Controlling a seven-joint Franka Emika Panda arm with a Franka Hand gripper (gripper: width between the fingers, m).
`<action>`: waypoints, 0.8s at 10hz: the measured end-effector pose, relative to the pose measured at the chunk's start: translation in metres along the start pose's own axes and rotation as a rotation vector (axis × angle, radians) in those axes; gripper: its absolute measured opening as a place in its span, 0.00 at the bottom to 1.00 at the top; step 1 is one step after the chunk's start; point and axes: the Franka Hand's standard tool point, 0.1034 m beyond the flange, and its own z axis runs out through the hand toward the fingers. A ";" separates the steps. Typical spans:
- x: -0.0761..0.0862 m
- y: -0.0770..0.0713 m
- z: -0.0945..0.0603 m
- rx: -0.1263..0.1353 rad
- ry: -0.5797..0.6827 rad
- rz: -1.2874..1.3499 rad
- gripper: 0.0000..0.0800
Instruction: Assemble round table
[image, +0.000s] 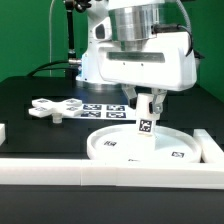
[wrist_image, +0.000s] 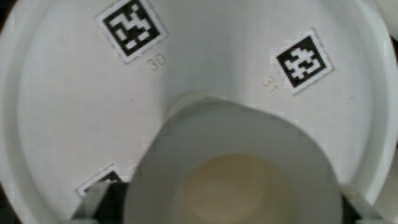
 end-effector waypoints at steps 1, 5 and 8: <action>0.000 -0.001 0.000 0.005 -0.004 0.104 0.51; 0.000 -0.002 0.001 0.018 -0.022 0.298 0.51; 0.000 -0.002 0.000 0.011 -0.026 0.227 0.70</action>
Offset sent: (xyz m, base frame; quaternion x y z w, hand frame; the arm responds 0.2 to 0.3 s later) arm 0.0098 -0.0071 0.0022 -0.0002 -0.0095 0.1561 0.9877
